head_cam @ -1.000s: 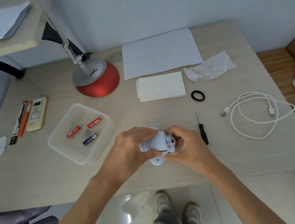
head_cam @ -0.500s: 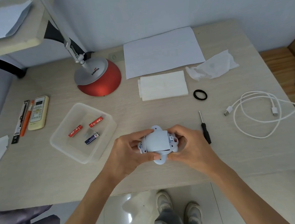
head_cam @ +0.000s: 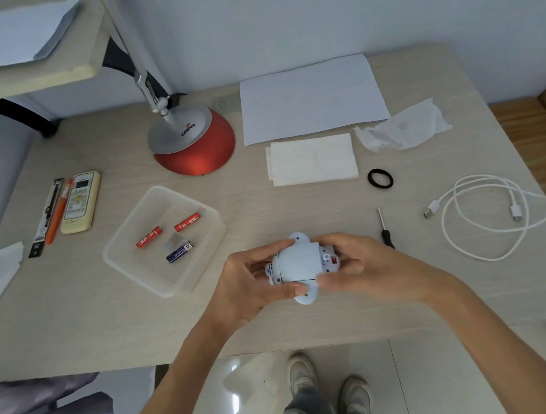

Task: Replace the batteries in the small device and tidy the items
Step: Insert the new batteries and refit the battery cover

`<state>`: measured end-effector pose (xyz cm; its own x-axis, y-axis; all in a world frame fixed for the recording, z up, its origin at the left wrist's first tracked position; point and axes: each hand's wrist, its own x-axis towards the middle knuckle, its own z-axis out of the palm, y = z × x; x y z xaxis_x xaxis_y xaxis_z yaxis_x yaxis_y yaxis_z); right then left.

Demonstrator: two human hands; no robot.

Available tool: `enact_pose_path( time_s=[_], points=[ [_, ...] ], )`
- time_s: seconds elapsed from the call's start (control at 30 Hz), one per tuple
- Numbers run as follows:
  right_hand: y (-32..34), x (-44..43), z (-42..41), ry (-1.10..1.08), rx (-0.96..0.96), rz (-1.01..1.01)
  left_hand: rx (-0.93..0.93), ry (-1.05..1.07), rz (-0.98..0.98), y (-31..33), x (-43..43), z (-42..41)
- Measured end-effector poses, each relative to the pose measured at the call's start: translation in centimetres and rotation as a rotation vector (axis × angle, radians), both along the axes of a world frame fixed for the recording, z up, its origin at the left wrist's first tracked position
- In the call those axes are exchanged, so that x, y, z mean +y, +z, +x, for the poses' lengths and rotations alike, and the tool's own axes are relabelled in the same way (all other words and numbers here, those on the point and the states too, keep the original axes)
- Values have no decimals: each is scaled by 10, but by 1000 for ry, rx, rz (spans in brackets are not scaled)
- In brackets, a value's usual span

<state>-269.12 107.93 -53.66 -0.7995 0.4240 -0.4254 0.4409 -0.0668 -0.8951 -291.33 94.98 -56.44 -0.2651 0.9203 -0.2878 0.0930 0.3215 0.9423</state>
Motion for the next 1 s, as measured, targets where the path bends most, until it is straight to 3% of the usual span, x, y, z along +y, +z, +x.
enact_pose_path(
  time_s=[0.3, 1.0],
  points=[
    [-14, 1, -21, -154, -20, 83, -28, 16, 19, -1, 0, 2],
    [-23, 0, -21, -210, -27, 91, -46, -5, 43, -1, 1, 1]
  ],
)
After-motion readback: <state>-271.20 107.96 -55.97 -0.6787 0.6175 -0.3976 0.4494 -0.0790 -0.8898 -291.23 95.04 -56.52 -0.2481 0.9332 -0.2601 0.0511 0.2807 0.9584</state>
